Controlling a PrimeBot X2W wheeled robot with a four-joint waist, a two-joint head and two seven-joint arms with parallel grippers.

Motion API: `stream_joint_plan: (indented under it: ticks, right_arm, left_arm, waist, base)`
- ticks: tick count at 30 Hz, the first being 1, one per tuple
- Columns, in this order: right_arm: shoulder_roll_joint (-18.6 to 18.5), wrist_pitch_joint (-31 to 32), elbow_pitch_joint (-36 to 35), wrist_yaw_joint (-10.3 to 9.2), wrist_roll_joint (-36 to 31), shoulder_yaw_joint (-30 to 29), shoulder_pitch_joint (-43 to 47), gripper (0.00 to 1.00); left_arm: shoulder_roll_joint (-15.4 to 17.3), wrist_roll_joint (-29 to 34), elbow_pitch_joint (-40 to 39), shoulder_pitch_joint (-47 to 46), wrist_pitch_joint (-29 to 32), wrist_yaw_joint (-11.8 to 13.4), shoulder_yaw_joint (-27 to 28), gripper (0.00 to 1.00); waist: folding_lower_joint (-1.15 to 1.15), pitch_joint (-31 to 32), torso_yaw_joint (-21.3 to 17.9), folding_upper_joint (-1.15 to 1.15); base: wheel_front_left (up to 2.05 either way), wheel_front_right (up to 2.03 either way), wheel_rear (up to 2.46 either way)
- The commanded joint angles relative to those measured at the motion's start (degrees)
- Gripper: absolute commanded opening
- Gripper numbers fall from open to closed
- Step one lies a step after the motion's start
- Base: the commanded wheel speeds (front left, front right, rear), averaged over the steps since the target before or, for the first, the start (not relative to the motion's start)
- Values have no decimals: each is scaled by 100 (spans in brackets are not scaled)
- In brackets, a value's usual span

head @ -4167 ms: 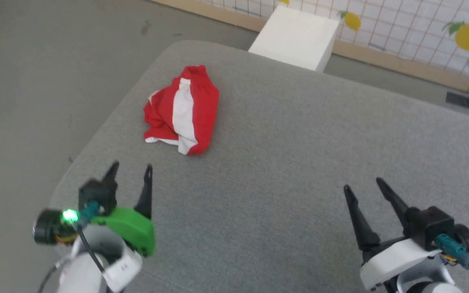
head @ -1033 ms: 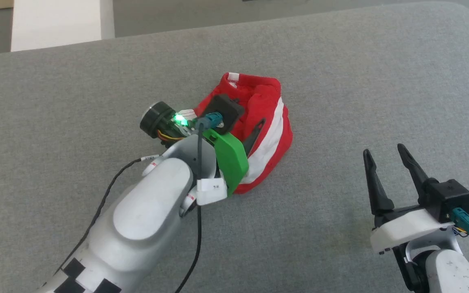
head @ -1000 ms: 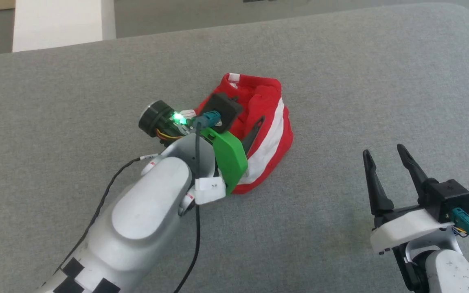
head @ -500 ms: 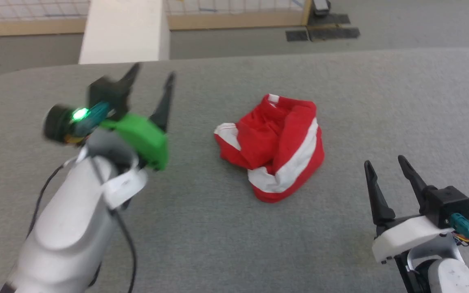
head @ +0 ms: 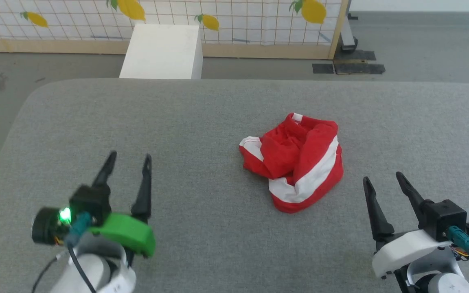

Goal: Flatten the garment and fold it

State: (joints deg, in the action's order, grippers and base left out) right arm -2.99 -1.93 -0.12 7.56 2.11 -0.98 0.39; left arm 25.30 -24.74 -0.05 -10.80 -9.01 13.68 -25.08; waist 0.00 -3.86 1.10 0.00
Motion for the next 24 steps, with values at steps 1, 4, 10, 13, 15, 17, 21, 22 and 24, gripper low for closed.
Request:
stream_joint_plan:
  ticks: [1,4,10,13,15,17,21,22,24]
  right_arm:
    - [11,29,-28,-8,42,6,78,100]
    - [11,44,-32,-8,49,9,110,100]
    - [11,59,-58,-8,83,15,84,100]
    - [11,43,-49,-8,92,10,76,100]
    - [11,32,-41,-8,96,4,73,100]
    - [11,23,-32,-8,100,-2,72,100]
    - [11,14,-24,-8,107,-12,70,100]
    - [11,13,-27,-8,107,-17,68,100]
    - [12,32,-45,-8,98,-13,67,100]
  left_arm:
    - [10,56,-63,161,-70,70,-31,100]
    - [-6,102,-135,337,-125,133,-100,100]
    - [28,184,-238,293,-159,95,-205,100]
    - [32,191,-231,280,-145,89,-234,100]
    - [25,179,-221,282,-128,91,-249,100]
    - [15,160,-212,290,-111,95,-260,100]
    - [3,143,-201,281,-91,90,-290,100]
    - [-2,140,-202,272,-84,90,-298,100]
    - [-12,134,-205,245,-69,84,-313,100]
  waist:
    - [0,33,14,0]
    - [0,59,16,0]
    - [0,15,13,0]
    - [0,-10,12,0]
    - [0,-23,16,0]
    - [0,-29,23,0]
    - [0,-39,44,0]
    - [0,-47,54,0]
    - [0,-82,88,0]
  base:
    - [0,0,0]
    - [0,0,0]
    - [0,0,0]
    - [0,0,0]
    - [0,0,0]
    - [0,0,0]
    - [0,0,0]
    - [0,0,0]
    - [0,0,0]
